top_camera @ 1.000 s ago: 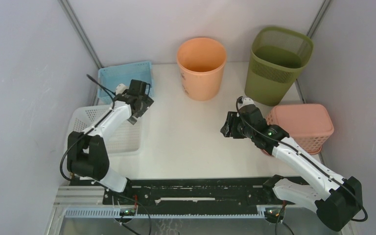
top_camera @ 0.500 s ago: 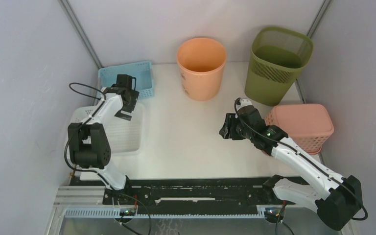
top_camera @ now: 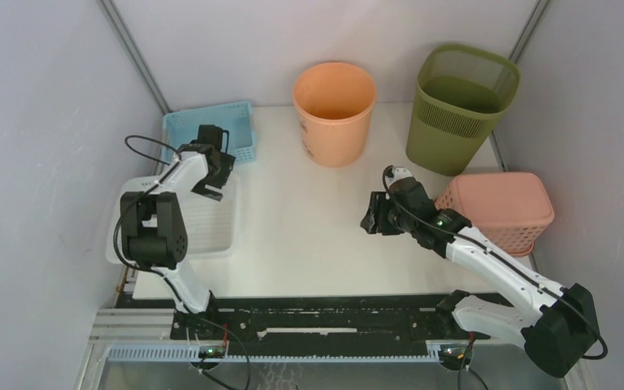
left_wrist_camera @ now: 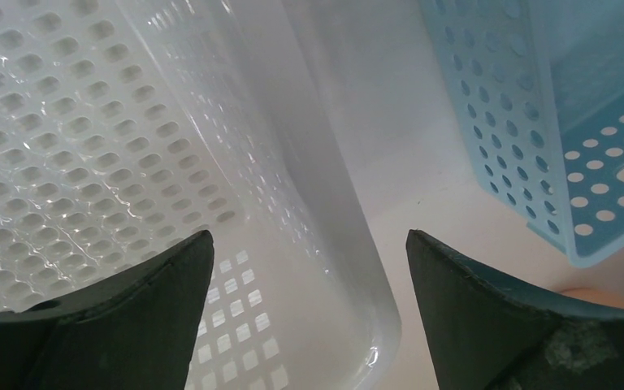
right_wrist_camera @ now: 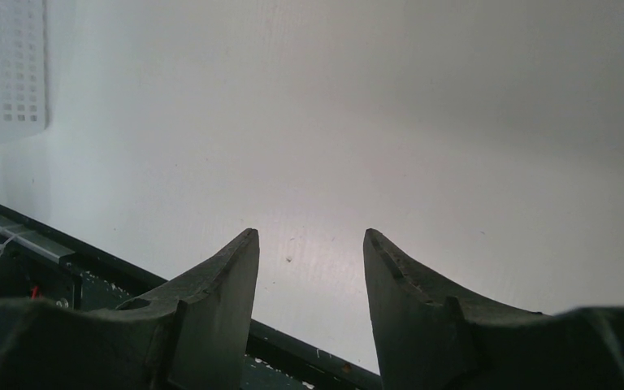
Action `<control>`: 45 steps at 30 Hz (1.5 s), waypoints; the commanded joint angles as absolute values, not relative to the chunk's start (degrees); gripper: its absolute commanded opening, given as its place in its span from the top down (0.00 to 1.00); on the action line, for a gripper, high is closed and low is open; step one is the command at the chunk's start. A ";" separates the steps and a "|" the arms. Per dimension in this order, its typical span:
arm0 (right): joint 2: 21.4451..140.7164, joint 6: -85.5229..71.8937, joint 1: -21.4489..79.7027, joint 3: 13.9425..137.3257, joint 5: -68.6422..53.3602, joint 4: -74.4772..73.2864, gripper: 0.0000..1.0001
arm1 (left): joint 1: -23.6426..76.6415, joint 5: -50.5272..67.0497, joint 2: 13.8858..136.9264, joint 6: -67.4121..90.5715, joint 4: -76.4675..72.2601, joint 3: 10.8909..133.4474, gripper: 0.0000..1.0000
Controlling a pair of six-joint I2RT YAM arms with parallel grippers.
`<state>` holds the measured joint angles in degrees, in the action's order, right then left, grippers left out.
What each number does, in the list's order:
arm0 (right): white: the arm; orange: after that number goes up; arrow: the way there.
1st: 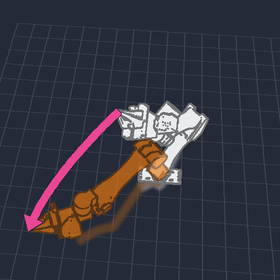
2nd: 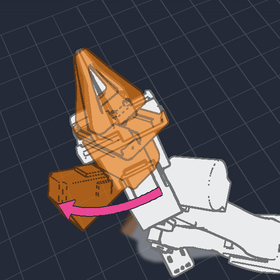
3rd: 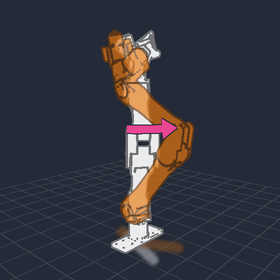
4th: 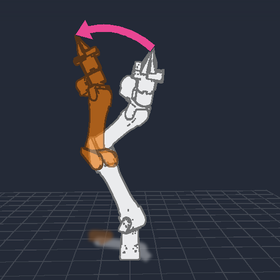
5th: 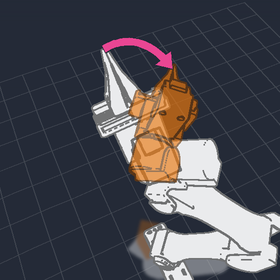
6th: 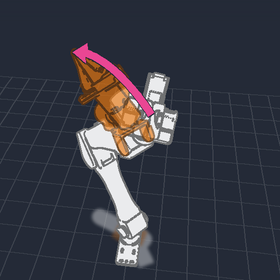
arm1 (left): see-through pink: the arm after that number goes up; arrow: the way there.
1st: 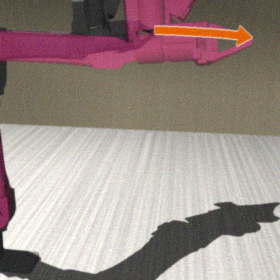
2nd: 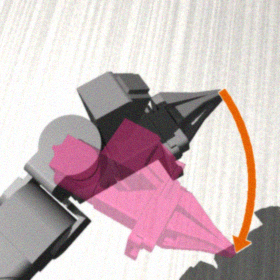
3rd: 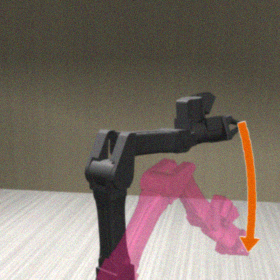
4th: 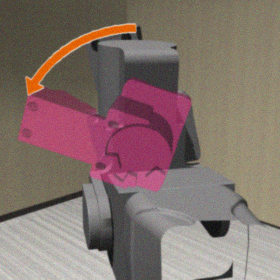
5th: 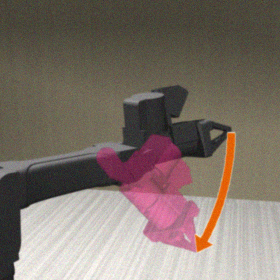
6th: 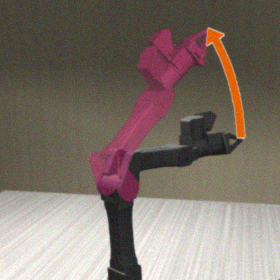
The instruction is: Turn the large container upside down
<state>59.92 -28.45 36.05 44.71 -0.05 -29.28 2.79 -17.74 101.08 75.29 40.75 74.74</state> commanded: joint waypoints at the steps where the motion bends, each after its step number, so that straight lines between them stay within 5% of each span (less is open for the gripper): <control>1: 60.80 -27.72 36.67 44.54 -0.60 -25.29 0.42 | 3.51 -18.23 95.16 71.86 38.63 70.11 0.11; 7: 61.77 -28.46 38.08 44.20 -0.29 -24.22 0.42 | 3.55 -17.97 93.03 69.49 36.38 64.08 0.36; 19: 60.07 -28.38 38.63 44.21 0.83 -25.03 0.42 | 14.72 -17.86 89.56 62.25 34.20 63.33 0.63; 45: 52.41 -25.43 26.27 44.69 -0.24 -33.72 0.46 | 61.52 -22.82 97.76 52.63 36.29 66.42 0.62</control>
<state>53.06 -26.89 28.29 44.16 0.62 -33.82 56.07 -24.51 95.64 51.57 36.75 65.67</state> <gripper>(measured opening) 0.542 0.372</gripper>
